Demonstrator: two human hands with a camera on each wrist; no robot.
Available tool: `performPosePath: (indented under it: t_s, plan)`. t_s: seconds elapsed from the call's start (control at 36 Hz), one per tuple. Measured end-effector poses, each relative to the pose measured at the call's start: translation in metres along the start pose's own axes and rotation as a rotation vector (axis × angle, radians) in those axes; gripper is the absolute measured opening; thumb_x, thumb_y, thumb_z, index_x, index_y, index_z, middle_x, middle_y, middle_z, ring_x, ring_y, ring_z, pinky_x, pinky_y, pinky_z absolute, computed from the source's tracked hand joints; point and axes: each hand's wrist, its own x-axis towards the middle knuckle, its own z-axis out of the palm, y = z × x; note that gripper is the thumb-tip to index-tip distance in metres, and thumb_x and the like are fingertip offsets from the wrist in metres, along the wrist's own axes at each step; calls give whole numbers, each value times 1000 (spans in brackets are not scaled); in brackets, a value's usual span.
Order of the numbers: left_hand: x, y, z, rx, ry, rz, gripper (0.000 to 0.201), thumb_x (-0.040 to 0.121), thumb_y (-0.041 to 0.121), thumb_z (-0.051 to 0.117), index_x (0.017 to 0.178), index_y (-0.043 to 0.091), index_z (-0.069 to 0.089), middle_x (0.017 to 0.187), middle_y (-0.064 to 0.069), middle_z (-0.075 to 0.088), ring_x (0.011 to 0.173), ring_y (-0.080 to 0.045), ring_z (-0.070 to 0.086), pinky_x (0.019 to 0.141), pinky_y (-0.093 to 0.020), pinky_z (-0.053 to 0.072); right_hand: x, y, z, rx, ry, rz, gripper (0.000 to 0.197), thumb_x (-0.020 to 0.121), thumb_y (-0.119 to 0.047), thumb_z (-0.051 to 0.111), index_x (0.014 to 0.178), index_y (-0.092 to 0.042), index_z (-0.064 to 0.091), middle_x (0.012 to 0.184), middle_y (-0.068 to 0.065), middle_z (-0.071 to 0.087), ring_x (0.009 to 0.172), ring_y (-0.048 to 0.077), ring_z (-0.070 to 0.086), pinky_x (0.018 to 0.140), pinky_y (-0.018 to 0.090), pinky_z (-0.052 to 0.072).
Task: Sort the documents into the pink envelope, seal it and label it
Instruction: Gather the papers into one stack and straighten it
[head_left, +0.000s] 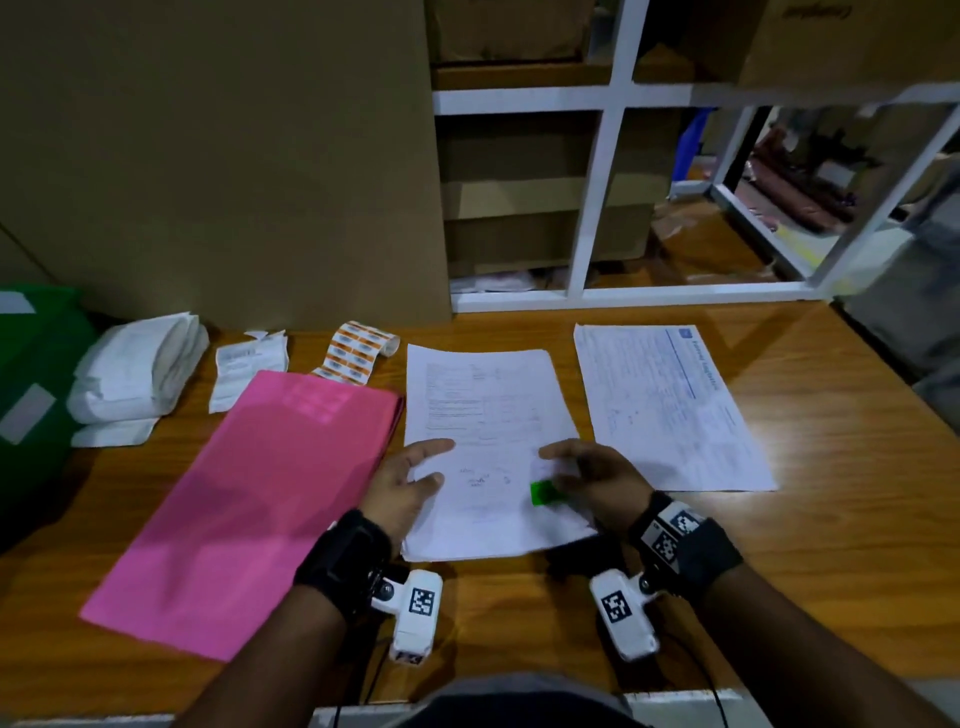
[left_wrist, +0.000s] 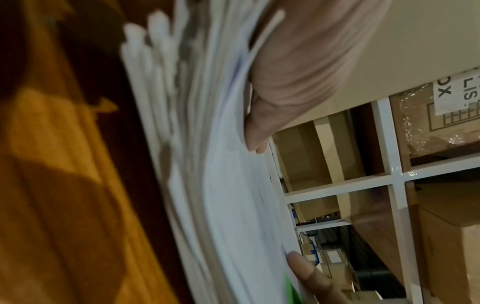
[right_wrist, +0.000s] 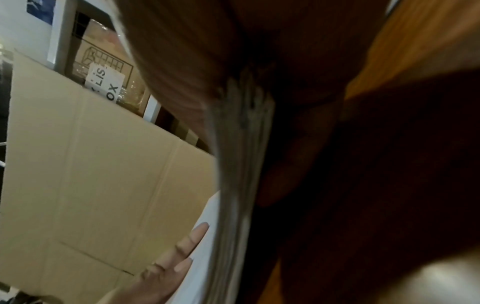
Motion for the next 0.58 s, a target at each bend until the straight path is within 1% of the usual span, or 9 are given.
performPosePath:
  t_s: [0.06,0.11,0.22,0.28,0.39,0.44,0.47,0.53,0.58]
  plan:
    - [3,-2,-2,-35,26,-15,41,97,-10,51,125,16,66,138,0,59,122,-5,57,83,-11,53,-4,4,0,-133,3,-21,22,87,-8,70,102,-24,72,110,5,72,86,18,74,80,41,60]
    - [6,-2,-3,-42,26,-21,41,97,-11,51,126,15,65,137,0,59,121,-6,57,79,-9,52,-6,7,-1,-169,22,-12,22,84,-15,71,100,-29,74,113,-3,72,92,16,73,83,41,60]
    - [10,4,-5,6,-27,-37,43,96,-10,53,128,16,65,140,2,57,124,-9,55,85,-10,50,-10,10,3,-166,59,-4,27,81,-17,71,101,-34,75,114,-7,72,100,17,71,89,43,59]
    - [11,5,-6,41,-47,-39,43,96,-9,54,128,18,65,141,3,56,130,-13,52,93,-16,47,-11,11,3,-233,83,-19,31,79,-25,71,106,-40,72,116,-12,70,105,13,68,93,38,57]
    - [14,1,-5,104,-72,-15,43,95,-8,55,127,20,65,144,1,55,135,-15,49,104,-25,42,-22,6,5,-427,95,-52,37,88,-23,67,122,-38,64,119,-20,66,113,1,60,100,20,47]
    - [14,0,-4,131,-81,-15,42,96,-8,55,127,18,65,143,1,56,134,-14,49,105,-24,41,-28,6,3,-479,90,-84,36,89,-25,66,122,-39,63,118,-20,67,112,0,60,100,22,49]
    - [13,0,-3,142,-83,-10,41,96,-8,55,127,17,65,142,0,56,134,-14,49,106,-25,40,-31,6,1,-486,91,-89,36,89,-28,66,122,-41,63,116,-19,68,109,2,62,98,27,52]
    - [12,-1,-2,179,-82,20,40,96,-8,55,124,17,67,140,-2,58,134,-15,50,113,-31,38,-36,3,-8,-533,121,-62,39,89,-32,65,126,-43,59,111,-10,71,96,10,68,86,32,58]
    - [11,0,0,222,-77,36,38,96,-8,55,123,16,67,139,-3,59,133,-15,50,113,-30,36,-38,-2,-22,-651,190,-71,44,90,-24,65,132,-36,58,111,-4,69,95,15,69,82,27,56]
